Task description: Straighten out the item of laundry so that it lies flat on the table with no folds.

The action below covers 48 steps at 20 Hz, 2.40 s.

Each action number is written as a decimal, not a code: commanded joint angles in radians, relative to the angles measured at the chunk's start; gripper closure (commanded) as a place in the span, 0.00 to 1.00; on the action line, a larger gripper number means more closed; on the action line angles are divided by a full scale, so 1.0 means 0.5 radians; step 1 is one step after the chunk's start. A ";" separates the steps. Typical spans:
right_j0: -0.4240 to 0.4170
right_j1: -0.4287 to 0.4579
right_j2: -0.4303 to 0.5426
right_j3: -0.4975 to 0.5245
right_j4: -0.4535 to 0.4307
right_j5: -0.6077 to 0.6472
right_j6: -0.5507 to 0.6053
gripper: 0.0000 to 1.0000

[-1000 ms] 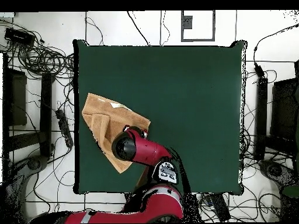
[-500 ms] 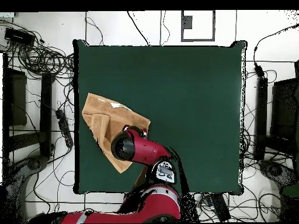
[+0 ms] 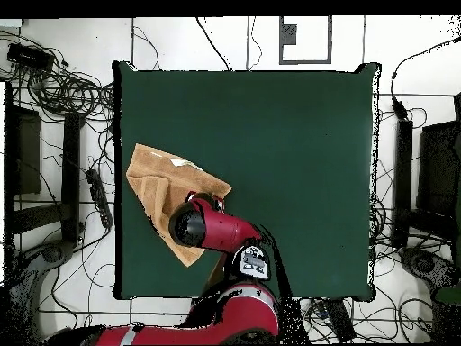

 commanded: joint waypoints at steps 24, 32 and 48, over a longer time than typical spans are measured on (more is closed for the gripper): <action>-0.427 -0.350 0.247 -0.797 -0.392 1.460 -0.266 1.00; -0.524 -0.288 0.390 -1.034 -0.514 1.641 -0.337 1.00; -0.730 0.065 0.729 -1.395 -0.733 1.631 -0.496 0.00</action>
